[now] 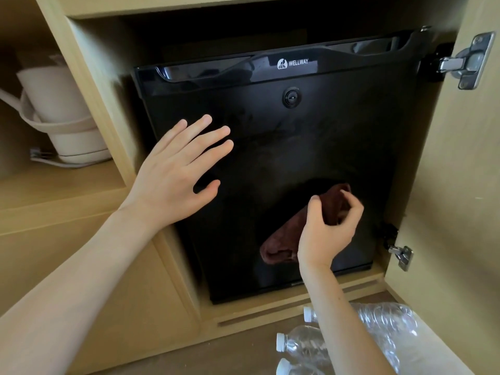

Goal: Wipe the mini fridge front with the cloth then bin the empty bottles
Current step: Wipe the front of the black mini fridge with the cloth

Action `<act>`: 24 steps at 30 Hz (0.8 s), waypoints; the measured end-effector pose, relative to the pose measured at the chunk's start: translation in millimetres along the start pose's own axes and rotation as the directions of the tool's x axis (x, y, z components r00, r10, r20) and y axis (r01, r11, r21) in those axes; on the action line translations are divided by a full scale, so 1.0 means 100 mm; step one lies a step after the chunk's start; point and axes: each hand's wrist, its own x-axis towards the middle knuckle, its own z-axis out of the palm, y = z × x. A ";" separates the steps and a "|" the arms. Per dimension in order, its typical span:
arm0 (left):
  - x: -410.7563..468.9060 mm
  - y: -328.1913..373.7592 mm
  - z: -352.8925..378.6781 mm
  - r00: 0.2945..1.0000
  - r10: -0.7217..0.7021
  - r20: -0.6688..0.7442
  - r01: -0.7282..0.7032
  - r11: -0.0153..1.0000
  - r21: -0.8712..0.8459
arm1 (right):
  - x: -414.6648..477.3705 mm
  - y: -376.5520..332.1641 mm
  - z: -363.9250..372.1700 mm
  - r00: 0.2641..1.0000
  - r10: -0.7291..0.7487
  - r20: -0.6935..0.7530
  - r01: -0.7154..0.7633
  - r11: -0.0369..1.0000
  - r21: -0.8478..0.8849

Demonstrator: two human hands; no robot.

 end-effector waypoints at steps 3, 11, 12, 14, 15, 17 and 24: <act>0.00 -0.01 0.01 1.000 0.001 -0.002 -0.001 1.000 0.000 | 0.04 0.06 -0.06 0.998 -0.050 0.040 0.052 0.998 -0.046; 0.00 0.01 -0.02 1.000 -0.010 0.005 0.010 1.000 -0.016 | 0.10 0.45 -0.48 0.997 0.030 -0.074 -0.038 0.994 -0.106; 0.01 0.01 -0.02 1.000 -0.011 0.006 0.011 1.000 -0.017 | 0.09 0.49 -0.52 0.996 0.041 -0.083 -0.051 0.992 -0.117; 0.01 0.01 -0.03 1.000 -0.014 0.007 0.014 1.000 -0.021 | 0.03 0.55 -0.56 0.991 0.085 -0.104 -0.098 0.987 -0.128; 0.01 0.02 -0.02 1.000 -0.018 0.005 0.018 1.000 -0.023 | -0.02 0.57 -0.56 0.987 0.114 -0.114 -0.129 0.983 -0.129; 0.01 0.03 -0.01 1.000 -0.027 -0.006 0.027 0.999 -0.027 | -0.15 0.61 -0.53 0.980 0.162 -0.117 -0.177 0.975 -0.133; 0.00 0.05 0.00 0.999 -0.031 -0.010 0.030 0.999 -0.026 | -0.90 0.63 -0.26 0.965 0.261 -0.029 -0.263 0.955 -0.139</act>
